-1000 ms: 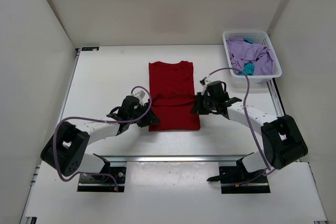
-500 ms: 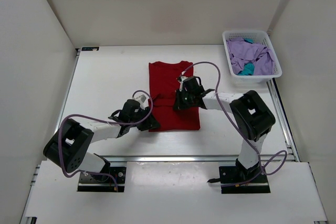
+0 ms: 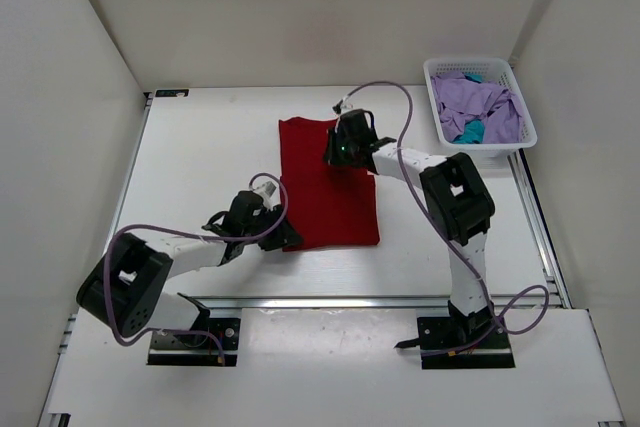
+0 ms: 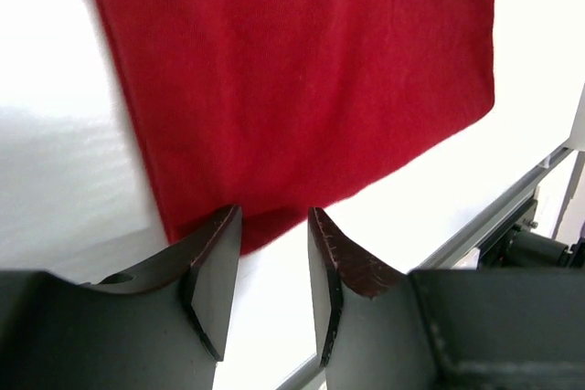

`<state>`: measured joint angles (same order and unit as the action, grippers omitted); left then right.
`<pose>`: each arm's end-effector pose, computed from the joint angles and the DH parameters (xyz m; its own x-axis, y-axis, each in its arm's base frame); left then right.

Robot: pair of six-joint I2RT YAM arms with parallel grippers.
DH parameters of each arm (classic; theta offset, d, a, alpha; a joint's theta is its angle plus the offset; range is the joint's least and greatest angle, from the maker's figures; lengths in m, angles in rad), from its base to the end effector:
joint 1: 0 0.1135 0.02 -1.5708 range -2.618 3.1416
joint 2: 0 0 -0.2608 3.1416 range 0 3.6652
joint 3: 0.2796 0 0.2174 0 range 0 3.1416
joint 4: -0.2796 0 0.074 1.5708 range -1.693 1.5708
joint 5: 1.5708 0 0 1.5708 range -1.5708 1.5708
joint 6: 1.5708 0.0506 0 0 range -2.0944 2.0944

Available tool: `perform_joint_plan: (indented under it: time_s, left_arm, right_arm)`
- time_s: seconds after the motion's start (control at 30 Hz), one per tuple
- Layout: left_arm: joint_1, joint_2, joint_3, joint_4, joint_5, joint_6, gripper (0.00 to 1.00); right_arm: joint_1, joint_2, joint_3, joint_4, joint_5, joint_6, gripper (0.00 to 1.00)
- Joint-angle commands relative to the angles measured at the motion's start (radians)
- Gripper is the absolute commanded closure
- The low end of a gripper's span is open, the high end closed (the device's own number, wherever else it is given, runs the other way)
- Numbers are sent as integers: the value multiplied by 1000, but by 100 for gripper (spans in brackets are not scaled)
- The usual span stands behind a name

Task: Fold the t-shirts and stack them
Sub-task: Grab one side of the 2/3 rectangular tshirt with both arms

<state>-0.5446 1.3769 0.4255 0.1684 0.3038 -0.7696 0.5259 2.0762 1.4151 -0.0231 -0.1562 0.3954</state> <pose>0.1860 -0.1303 0.1478 -0.9035 -0.2290 -0.3622 0.0655 0.7616 -0.6448 0.3802 0.2297 0.1824 -0.7356 0.0130 -0.6773 -0.3433 0.8548 0.3892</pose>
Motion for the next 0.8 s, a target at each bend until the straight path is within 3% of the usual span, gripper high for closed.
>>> perform_joint_plan:
  time_s: [0.0,0.13,0.3,0.43,0.6,0.77]
  left_arm:
    - [23,-96,21,-98,-15,27,53]
    - [80,-159,15,-165,-37,67,50]
    - [110,-180,-10,-222,-45,102,47]
    - [88,-147,-30,-240,-48,121,43]
    - [66,-115,-51,-225,-49,118,41]
    - [41,-82,-41,-228,-80,112,44]
  right_arm:
    - [-18,-17,128,-32,37,-13,100]
    - [-7,-230,-60,-14,18,-12,100]
    - [-50,-537,-515,101,-55,78,99]
    - [-96,-733,-747,74,-106,85,96]
    - [-177,-863,-962,84,-183,103,69]
    - [-179,-851,-1030,141,-272,129,61]
